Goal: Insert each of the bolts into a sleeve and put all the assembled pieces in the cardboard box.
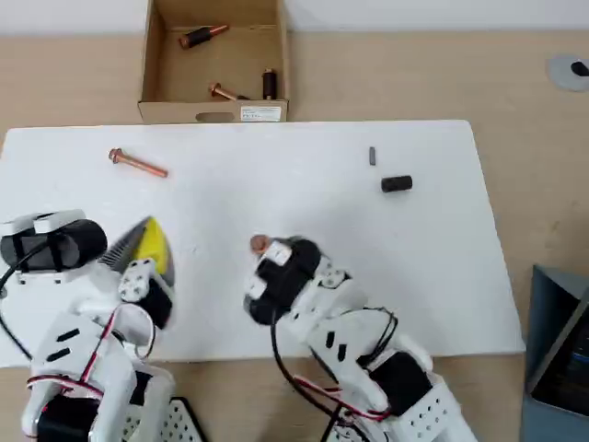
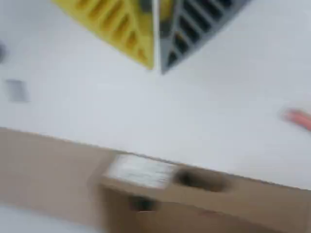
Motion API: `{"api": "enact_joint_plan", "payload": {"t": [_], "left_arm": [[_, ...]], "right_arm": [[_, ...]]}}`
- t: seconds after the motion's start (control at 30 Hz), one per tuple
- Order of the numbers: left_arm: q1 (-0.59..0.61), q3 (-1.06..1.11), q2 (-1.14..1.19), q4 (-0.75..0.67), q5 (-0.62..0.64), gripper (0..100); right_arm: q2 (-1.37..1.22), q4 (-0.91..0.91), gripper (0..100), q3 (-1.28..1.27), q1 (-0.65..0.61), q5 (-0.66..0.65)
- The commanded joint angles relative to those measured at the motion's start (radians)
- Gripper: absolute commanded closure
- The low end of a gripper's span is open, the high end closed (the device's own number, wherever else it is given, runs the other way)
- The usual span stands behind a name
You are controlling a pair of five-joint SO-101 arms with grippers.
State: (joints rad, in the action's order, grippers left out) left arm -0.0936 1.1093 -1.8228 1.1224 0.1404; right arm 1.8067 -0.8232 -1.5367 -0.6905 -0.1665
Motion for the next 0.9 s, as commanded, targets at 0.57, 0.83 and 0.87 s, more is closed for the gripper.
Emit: {"api": "enact_joint_plan", "payload": {"t": [0.57,0.83,0.87], "left_arm": [[0.29,0.526,-0.002,-0.028,-0.247,100],[0.29,0.535,-0.002,-0.064,-0.249,100],[0.29,0.535,-0.002,-0.064,-0.247,100]], "right_arm": [[-0.139,-0.092,98.9,0.309,0.265,0.123],[-0.717,0.075,98.9,0.648,0.268,0.12],[-0.794,0.1,98.9,0.697,0.268,0.118]]}}
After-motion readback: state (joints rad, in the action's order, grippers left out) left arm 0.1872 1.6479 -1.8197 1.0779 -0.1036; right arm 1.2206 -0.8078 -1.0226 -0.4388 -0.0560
